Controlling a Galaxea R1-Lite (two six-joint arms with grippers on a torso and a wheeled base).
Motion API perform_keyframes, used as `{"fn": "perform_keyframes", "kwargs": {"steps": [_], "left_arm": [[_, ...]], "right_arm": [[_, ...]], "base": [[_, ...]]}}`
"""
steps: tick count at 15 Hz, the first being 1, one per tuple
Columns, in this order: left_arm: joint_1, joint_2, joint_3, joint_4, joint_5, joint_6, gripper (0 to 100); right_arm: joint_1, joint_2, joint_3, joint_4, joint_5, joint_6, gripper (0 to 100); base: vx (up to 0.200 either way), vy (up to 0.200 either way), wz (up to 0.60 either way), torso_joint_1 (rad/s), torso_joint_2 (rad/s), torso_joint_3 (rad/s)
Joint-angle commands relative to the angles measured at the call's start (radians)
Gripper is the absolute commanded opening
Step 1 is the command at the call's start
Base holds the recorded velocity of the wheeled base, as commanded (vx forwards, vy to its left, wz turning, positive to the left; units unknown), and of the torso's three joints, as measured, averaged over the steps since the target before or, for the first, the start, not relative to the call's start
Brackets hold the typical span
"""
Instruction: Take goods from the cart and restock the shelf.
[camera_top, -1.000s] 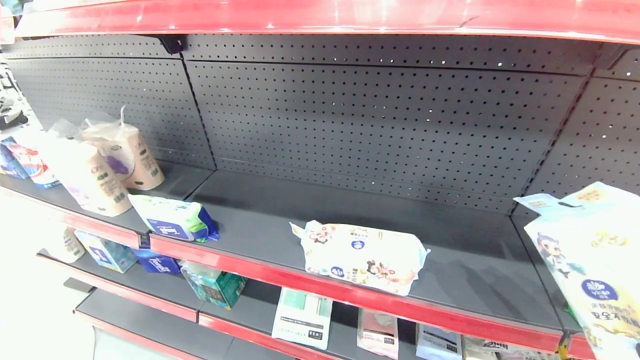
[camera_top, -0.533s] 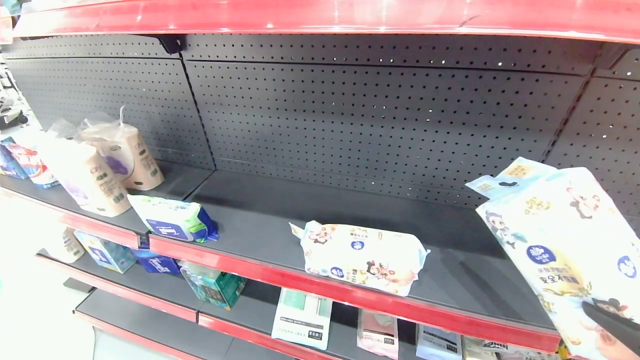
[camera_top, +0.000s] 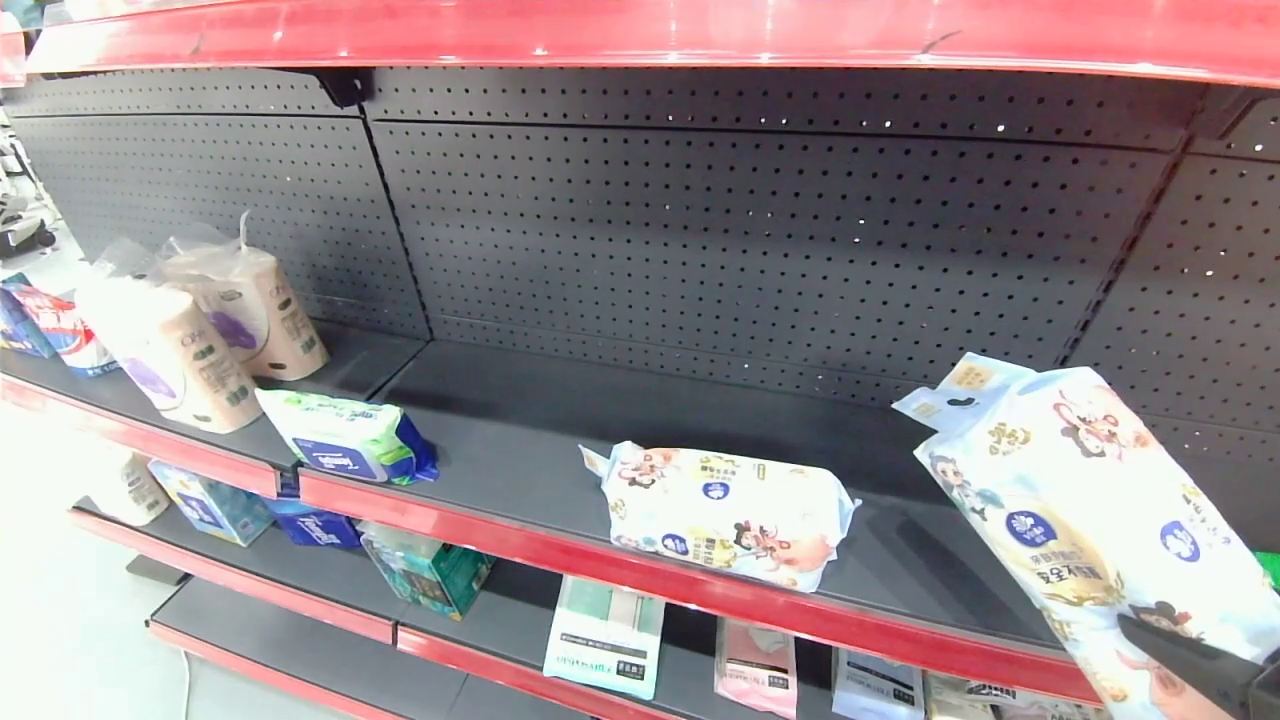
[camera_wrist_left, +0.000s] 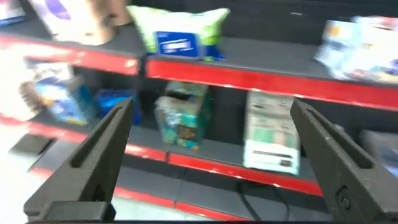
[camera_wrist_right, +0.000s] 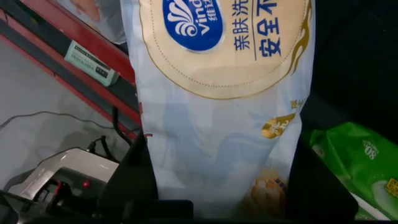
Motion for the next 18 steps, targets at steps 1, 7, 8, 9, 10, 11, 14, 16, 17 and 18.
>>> {"fn": "perform_keyframes", "kwargs": {"steps": [1,7,8,9,10,11,14,16,17,18], "left_arm": [[0.107,-0.036,0.0,0.002,-0.017,-0.001,100],[0.098,-0.096,0.01,0.017,-0.12,-0.005,100],[0.098,-0.096,0.01,0.017,-0.12,-0.005,100],[0.098,-0.096,0.01,0.017,-0.12,-0.004,100],[0.098,-0.096,0.01,0.017,-0.12,-0.002,100],[0.098,-0.096,0.01,0.017,-0.12,-0.002,100],[0.098,-0.096,0.01,0.017,-0.12,-0.002,100],[0.098,-0.096,0.01,0.017,-0.12,-0.002,100],[0.098,-0.096,0.01,0.017,-0.12,-0.002,100],[0.098,-0.096,0.01,0.017,-0.12,-0.002,100]], "right_arm": [[0.001,0.001,0.006,0.003,-0.001,0.0,0],[-0.002,0.0,0.023,-0.001,-0.001,0.003,0],[-0.012,0.003,0.021,-0.001,-0.001,0.001,0],[-0.015,0.004,0.02,-0.001,0.001,-0.002,0],[-0.015,0.012,0.017,-0.001,0.001,-0.002,0],[-0.016,0.02,0.013,-0.001,0.001,0.0,0],[-0.013,0.093,0.006,-0.004,0.002,-0.006,0],[-0.015,0.189,-0.013,-0.051,0.015,-0.031,0],[-0.016,0.219,-0.013,-0.08,0.019,-0.036,0],[-0.018,0.31,-0.013,-0.18,0.033,-0.043,0]], "base": [[0.0,0.0,0.0,0.0,0.0,0.0],[0.0,0.0,0.0,0.0,0.0,0.0],[0.0,0.0,0.0,0.0,0.0,0.0],[0.0,0.0,0.0,0.0,0.0,0.0],[0.0,0.0,0.0,0.0,0.0,0.0],[0.0,0.0,0.0,0.0,0.0,0.0],[0.0,0.0,0.0,0.0,0.0,0.0],[0.0,0.0,0.0,0.0,0.0,0.0],[0.0,0.0,0.0,0.0,0.0,0.0],[0.0,0.0,0.0,0.0,0.0,0.0]]}}
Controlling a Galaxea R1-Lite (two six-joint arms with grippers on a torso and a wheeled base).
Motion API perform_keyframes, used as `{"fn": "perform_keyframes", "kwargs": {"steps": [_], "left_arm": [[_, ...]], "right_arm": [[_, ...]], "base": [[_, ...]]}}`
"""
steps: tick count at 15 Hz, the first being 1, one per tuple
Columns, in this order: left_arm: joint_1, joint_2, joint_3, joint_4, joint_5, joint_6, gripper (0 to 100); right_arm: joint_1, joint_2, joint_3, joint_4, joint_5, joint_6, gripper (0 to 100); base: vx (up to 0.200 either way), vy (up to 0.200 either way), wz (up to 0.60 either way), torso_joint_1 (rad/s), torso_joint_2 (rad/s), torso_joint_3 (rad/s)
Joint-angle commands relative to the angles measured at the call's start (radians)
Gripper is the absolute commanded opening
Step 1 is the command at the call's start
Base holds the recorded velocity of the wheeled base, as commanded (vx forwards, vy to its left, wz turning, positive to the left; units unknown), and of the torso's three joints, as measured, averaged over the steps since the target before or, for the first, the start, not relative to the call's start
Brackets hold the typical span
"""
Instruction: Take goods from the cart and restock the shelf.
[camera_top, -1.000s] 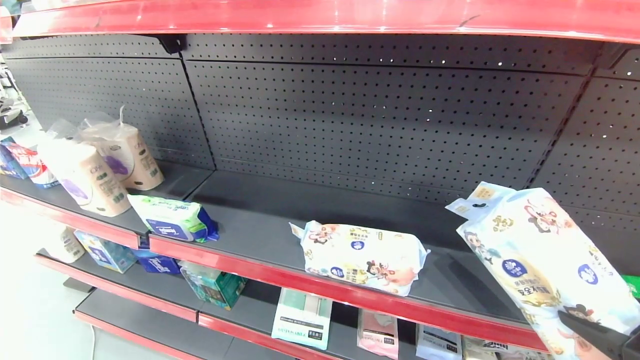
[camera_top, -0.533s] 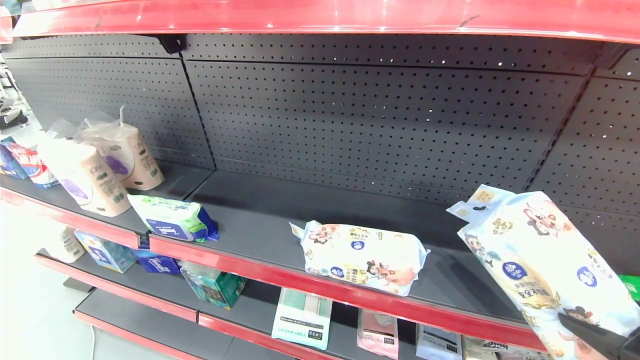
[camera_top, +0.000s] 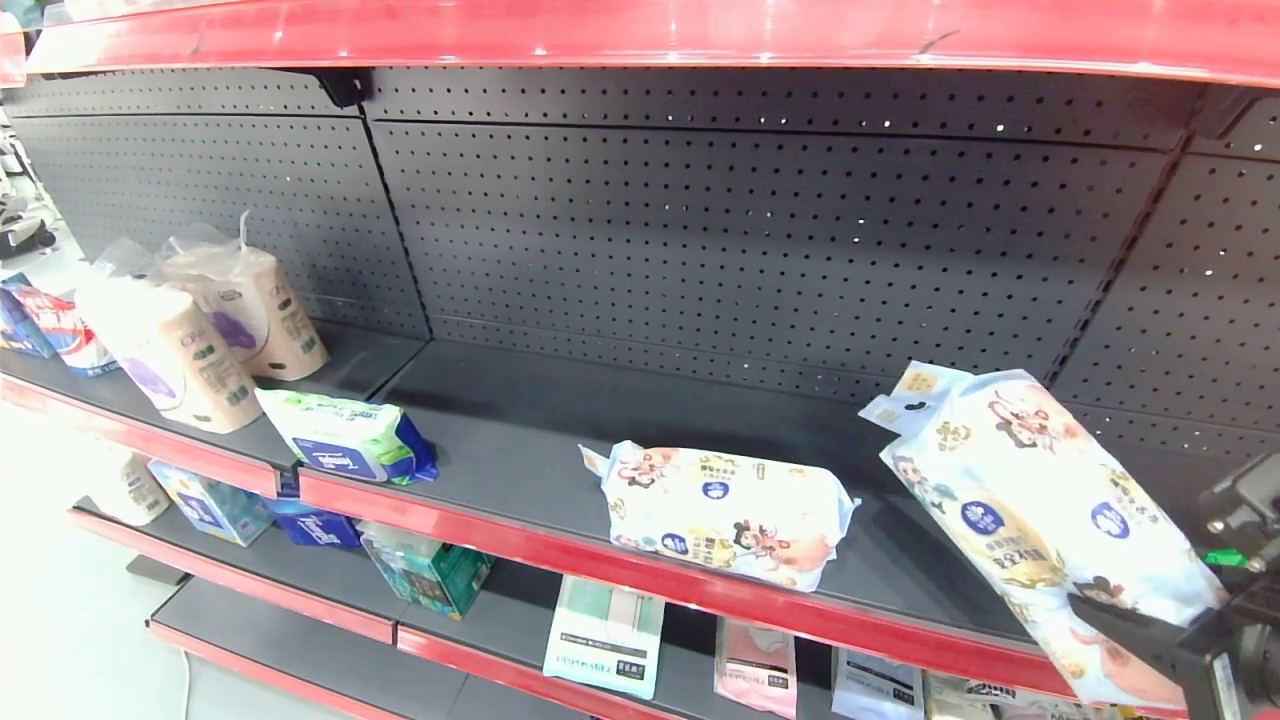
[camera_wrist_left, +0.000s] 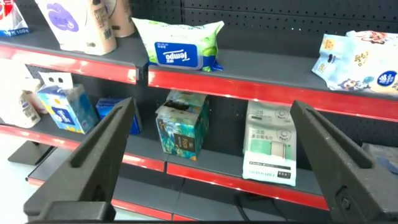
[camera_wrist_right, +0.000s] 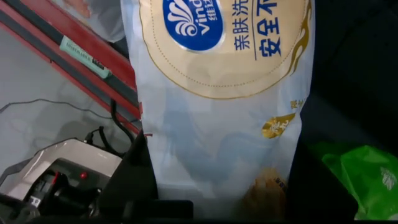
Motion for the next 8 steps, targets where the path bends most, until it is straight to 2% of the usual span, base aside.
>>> {"fn": "perform_keyframes", "kwargs": {"steps": [1,4,5,8], "left_arm": [[0.0,-0.002,0.0,0.0,0.0,0.0,100],[0.0,-0.002,0.0,0.0,0.0,0.0,100],[0.0,-0.002,0.0,0.0,0.0,0.0,100],[0.0,-0.002,0.0,0.0,0.0,0.0,100]], "right_arm": [[-0.013,0.187,-0.006,-0.14,0.025,-0.018,0],[-0.095,0.304,-0.017,-0.212,0.104,-0.136,0],[-0.154,0.364,-0.041,-0.229,0.147,-0.204,0],[-0.207,0.496,-0.138,-0.287,0.189,-0.242,0]], "base": [[0.0,0.0,0.0,0.0,0.0,0.0],[0.0,0.0,0.0,0.0,0.0,0.0],[0.0,0.0,0.0,0.0,0.0,0.0],[0.0,0.0,0.0,0.0,0.0,0.0]]}}
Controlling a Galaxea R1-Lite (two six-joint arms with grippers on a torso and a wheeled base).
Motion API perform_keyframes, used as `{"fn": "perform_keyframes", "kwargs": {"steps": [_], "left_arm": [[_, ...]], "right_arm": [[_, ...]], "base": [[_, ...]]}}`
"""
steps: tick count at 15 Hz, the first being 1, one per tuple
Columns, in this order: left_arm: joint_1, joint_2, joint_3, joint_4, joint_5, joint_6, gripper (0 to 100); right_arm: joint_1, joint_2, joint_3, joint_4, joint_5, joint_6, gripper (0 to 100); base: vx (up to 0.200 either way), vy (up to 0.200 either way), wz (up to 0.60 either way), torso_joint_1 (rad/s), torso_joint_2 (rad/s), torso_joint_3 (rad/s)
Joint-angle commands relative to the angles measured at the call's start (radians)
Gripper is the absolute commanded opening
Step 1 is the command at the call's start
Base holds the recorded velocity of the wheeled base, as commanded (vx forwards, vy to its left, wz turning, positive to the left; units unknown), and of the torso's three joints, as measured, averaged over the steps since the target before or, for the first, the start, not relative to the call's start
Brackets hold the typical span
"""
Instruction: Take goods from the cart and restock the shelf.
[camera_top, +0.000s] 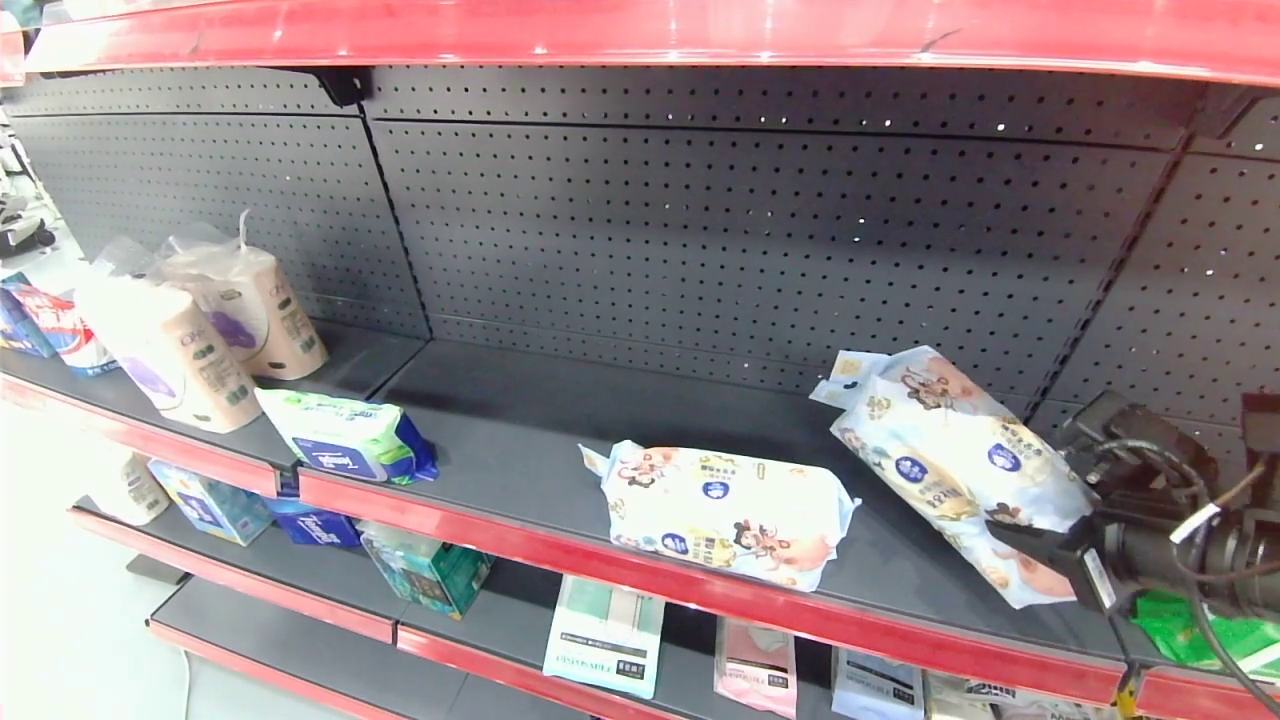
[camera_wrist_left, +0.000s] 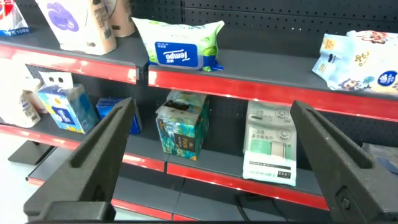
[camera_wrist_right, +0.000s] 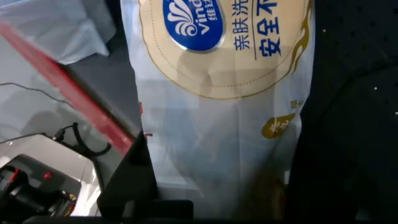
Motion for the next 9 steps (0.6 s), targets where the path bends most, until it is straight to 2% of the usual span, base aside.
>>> {"fn": "perform_keyframes", "kwargs": {"steps": [1,3,7,9], "left_arm": [[0.0,-0.001,0.0,0.0,0.0,0.0,100],[0.0,-0.001,0.0,0.0,0.0,0.0,100],[0.0,-0.001,0.0,0.0,0.0,0.0,100],[0.0,-0.001,0.0,0.0,0.0,0.0,100]], "right_arm": [[-0.034,0.152,-0.096,-0.02,0.027,-0.011,0],[-0.027,0.212,-0.171,-0.02,0.058,-0.046,0],[-0.025,0.322,-0.28,-0.02,0.138,-0.27,0],[0.007,0.355,-0.323,-0.019,0.139,-0.293,0]], "base": [[0.0,0.0,0.0,0.0,0.0,0.0],[0.0,0.0,0.0,0.0,0.0,0.0],[0.0,0.0,0.0,0.0,0.0,0.0],[0.0,0.0,0.0,0.0,0.0,0.0]]}}
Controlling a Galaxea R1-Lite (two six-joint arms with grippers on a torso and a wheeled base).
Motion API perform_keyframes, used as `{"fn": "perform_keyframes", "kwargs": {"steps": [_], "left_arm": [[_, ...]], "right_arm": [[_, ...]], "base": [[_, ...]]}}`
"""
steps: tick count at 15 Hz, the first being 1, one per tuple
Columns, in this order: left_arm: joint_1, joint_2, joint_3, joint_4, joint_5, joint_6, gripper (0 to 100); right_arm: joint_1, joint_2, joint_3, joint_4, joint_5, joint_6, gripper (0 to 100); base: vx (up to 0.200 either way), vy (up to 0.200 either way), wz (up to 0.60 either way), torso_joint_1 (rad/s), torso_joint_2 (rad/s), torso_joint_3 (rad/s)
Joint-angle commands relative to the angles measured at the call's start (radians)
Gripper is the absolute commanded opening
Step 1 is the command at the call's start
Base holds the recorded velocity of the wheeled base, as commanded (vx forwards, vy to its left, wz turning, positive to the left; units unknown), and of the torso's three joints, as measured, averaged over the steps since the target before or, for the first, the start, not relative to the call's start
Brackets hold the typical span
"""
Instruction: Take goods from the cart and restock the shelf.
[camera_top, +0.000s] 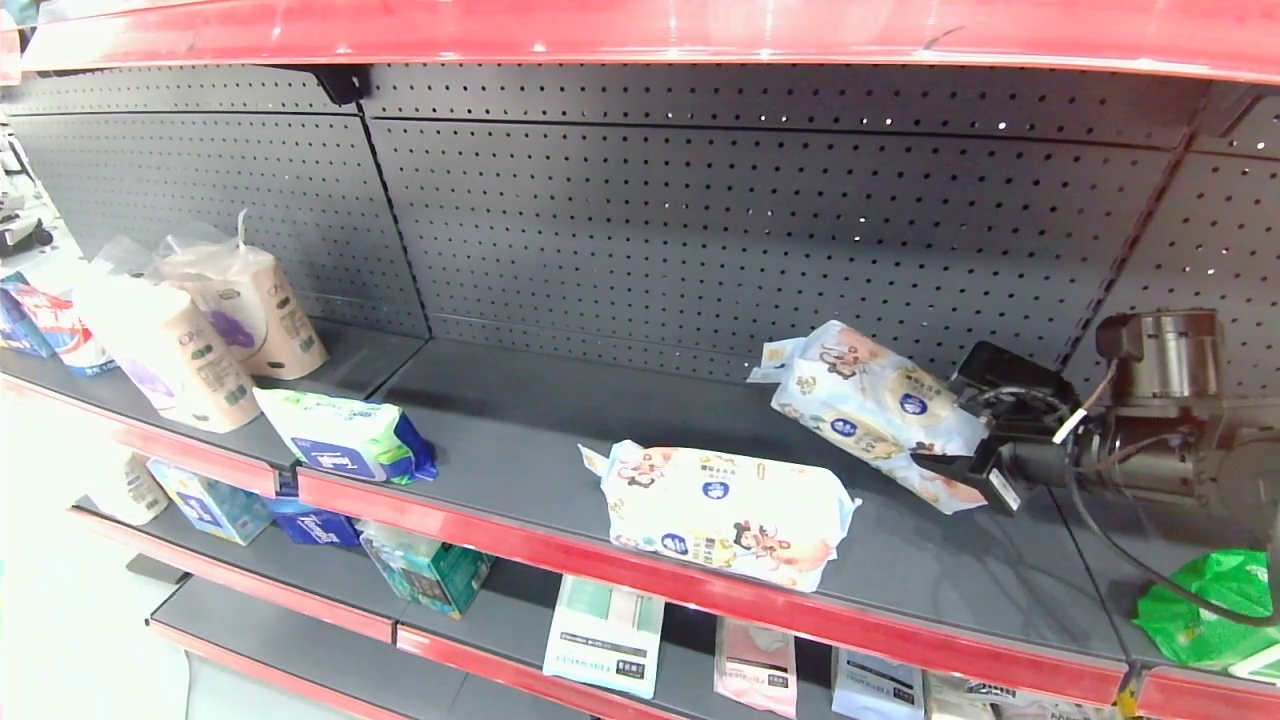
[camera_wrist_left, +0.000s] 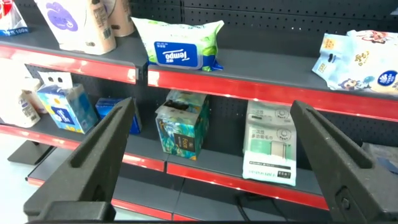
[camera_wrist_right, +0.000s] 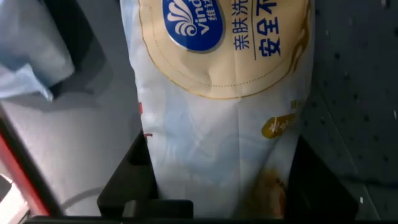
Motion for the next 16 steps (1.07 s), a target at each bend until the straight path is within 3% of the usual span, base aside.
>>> {"fn": "perform_keyframes", "kwargs": {"steps": [1,16], "left_arm": [[0.0,-0.001,0.0,0.0,0.0,0.0,100],[0.0,-0.001,0.0,0.0,0.0,0.0,100]], "right_arm": [[0.031,0.062,-0.047,0.001,0.004,0.0,0],[0.202,0.194,-0.193,0.022,-0.036,0.001,0]], "base": [[0.0,0.0,0.0,0.0,0.0,0.0],[0.0,0.0,0.0,0.0,0.0,0.0]]}}
